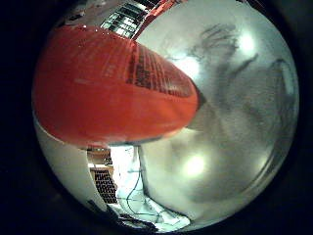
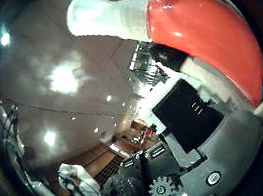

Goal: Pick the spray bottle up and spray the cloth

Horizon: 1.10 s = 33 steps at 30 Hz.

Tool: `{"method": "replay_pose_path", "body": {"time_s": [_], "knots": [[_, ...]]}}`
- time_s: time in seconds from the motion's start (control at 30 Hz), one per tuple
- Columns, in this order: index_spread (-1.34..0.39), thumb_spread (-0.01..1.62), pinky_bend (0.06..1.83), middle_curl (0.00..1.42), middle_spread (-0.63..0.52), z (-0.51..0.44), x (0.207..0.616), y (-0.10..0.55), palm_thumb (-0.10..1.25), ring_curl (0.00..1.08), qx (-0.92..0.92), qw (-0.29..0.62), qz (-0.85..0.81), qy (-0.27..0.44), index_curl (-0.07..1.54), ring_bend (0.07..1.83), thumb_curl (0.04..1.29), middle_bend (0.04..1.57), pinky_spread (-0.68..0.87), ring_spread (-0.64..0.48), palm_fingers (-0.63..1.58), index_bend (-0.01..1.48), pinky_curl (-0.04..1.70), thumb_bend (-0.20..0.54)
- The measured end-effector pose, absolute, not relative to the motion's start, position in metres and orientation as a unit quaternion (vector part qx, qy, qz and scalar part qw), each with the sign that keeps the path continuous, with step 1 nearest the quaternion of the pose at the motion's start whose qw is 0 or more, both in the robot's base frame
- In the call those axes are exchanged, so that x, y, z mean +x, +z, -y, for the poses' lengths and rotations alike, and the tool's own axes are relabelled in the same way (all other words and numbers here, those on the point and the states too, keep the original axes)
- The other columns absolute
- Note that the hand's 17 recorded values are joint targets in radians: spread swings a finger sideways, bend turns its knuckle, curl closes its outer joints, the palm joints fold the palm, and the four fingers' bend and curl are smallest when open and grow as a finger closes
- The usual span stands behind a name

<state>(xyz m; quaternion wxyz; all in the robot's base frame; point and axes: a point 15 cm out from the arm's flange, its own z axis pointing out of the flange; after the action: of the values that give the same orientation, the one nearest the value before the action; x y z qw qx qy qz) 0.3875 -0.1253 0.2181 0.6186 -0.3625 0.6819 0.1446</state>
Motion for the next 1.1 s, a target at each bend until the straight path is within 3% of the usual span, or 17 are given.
{"method": "replay_pose_path", "body": {"time_s": [0.17, 0.4, 0.63, 0.87, 1.1], "knots": [[-0.30, 0.85, 1.13, 0.63, -0.11, 0.122, 0.389, 0.223, 0.98, 0.50, -0.362, 0.622, -0.679, 0.142, 0.72, 1.21, 0.57, 1.03, -0.32, -0.16, 1.31, 0.71, 0.48, -0.017], [-0.22, 0.92, 1.24, 0.64, -0.08, 0.124, 0.391, 0.244, 1.04, 0.54, -0.372, 0.625, -0.674, 0.128, 0.77, 1.34, 0.62, 1.21, -0.23, -0.14, 1.29, 0.97, 0.60, -0.009], [-0.19, 0.91, 1.28, 0.64, -0.08, 0.103, 0.388, 0.277, 1.04, 0.57, -0.419, 0.599, -0.668, 0.140, 0.76, 1.44, 0.68, 1.31, -0.17, -0.14, 1.21, 1.10, 0.75, -0.016], [-0.18, 0.90, 1.22, 0.62, -0.07, 0.076, 0.356, 0.301, 1.04, 0.57, -0.541, 0.475, -0.674, 0.163, 0.74, 1.47, 0.72, 1.34, -0.16, -0.14, 1.19, 1.14, 0.90, -0.015], [-0.19, 0.90, 1.15, 0.60, -0.07, 0.046, 0.318, 0.341, 1.03, 0.57, -0.677, 0.287, -0.652, 0.186, 0.72, 1.47, 0.75, 1.36, -0.16, -0.14, 1.19, 1.16, 1.02, -0.015]]}}
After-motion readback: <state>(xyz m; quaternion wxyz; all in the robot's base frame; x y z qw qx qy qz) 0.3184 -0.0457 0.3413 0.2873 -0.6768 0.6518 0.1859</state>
